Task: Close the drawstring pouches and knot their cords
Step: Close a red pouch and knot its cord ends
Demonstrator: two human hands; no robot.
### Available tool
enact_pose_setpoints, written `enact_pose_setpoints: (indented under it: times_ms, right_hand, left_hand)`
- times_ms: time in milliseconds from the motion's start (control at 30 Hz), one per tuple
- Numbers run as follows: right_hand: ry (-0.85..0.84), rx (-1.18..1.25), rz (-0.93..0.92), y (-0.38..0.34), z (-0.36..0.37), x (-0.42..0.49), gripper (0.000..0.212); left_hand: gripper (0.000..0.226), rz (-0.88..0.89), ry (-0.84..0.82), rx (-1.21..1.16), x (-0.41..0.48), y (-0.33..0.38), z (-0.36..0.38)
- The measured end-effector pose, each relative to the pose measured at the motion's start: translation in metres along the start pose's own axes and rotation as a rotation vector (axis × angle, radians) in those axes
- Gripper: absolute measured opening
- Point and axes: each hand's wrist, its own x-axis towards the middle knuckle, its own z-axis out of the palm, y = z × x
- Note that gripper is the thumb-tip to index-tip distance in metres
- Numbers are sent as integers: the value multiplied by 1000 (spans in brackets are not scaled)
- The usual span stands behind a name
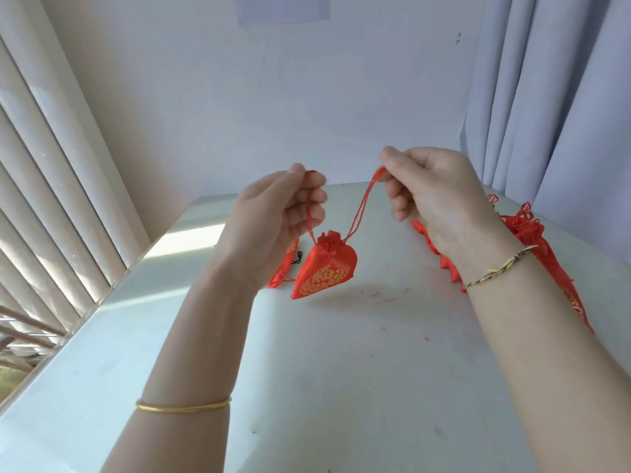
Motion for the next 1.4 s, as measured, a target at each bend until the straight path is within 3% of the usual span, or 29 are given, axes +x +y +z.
enact_pose_setpoints:
  times_ms: [167, 367, 467, 567, 667, 767, 1033, 1267, 1400]
  right_hand:
    - [-97, -22, -87, -12, 13, -11, 28]
    - [-113, -36, -97, -16, 18, -16, 27]
    - [-137, -24, -72, -15, 16, -15, 29]
    - [-166, 49, 65, -14, 10, -12, 35]
    - [-265, 11, 155, -15, 7, -12, 22]
    - [-367, -120, 104, -11, 10, -16, 12]
    - [-295, -316, -61, -11, 9, -13, 15]
    - [-508, -342, 71, -12, 1, -17, 16]
    - [-348, -261, 57, -8, 0, -11, 30]
  left_hand:
    - [13, 3, -90, 317, -6, -1, 7]
    - [6, 61, -69, 466, -10, 2, 15]
    - [9, 83, -70, 445, -8, 2, 14]
    - [8, 84, -83, 381, -6, 3, 11]
    - [11, 106, -55, 330, -5, 2, 10]
    - [12, 115, -39, 308, -6, 3, 10]
    - [14, 32, 21, 231, -6, 2, 8]
    - [8, 6, 24, 197, -5, 2, 4]
    - [11, -18, -70, 268, -7, 4, 7]
